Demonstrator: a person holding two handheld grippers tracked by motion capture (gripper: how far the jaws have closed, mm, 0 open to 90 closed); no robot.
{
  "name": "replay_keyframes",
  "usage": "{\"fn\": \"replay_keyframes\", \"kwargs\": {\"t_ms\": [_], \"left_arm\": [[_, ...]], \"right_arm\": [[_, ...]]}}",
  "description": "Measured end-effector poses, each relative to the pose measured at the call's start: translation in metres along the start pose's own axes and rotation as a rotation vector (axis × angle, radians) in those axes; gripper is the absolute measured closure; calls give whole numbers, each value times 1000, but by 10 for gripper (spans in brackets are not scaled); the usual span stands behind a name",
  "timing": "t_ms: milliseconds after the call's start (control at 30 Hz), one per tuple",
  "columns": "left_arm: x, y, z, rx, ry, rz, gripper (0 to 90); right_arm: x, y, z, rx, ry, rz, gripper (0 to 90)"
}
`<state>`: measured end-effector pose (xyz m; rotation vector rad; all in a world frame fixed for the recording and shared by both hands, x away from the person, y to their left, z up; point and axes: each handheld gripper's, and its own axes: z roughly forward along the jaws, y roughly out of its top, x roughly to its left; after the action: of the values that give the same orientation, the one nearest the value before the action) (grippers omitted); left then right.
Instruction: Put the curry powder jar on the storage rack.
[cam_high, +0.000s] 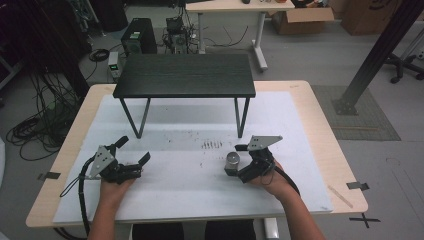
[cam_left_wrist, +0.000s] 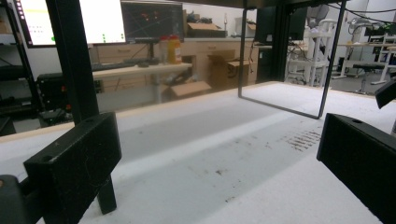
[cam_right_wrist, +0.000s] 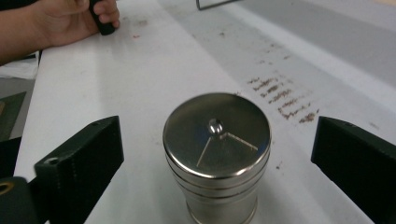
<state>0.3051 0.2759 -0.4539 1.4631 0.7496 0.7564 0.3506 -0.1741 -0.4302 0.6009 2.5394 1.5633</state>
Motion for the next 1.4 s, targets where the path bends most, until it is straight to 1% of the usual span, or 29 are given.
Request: {"fn": "replay_keyframes", "kwargs": {"t_ms": [67,100,167,200,233,300,367,433,467,500,600,767,933,967,1000,1033,1267,1400], "left_arm": [[0,0,0,0,0,0,2],[0,0,0,0,0,0,2],[0,0,0,0,0,0,2],[0,0,0,0,0,0,2],[0,0,0,0,0,0,2],[0,0,0,0,0,-1,2],[0,0,0,0,0,-1,2],[0,0,0,-1,0,-1,2],[0,0,0,0,0,-1,2],[0,0,0,0,0,-1,2],[0,0,0,1,0,-1,2],[0,0,0,0,0,0,2],[0,0,0,1,0,0,2],[0,0,0,1,0,0,2],[0,0,0,1,0,0,2],[0,0,0,1,0,0,2],[0,0,0,1,0,1,2],[0,0,0,1,0,0,2]], "right_arm": [[-1,-1,0,17,-5,5,47],[-1,-1,1,28,-3,10,86],[-1,-2,1,35,-1,10,118],[-1,-2,1,35,-1,10,118],[-1,-3,1,41,0,10,166],[-1,-3,1,43,-5,8,183],[0,-4,0,39,-4,4,252],[0,-4,-1,34,-5,-2,292],[0,-4,-1,34,-5,-2,292],[0,-3,-2,27,-9,-8,318],[0,-3,-2,28,-22,-7,340],[0,-4,-2,32,-23,-3,370],[2,-4,-1,27,-17,-17,448],[2,-3,-1,25,-13,-29,475],[2,-3,-1,25,-13,-29,475],[3,-2,-2,29,-18,-40,479],[5,-1,-3,35,-11,-45,483],[7,5,-4,31,-4,-40,484]]}}
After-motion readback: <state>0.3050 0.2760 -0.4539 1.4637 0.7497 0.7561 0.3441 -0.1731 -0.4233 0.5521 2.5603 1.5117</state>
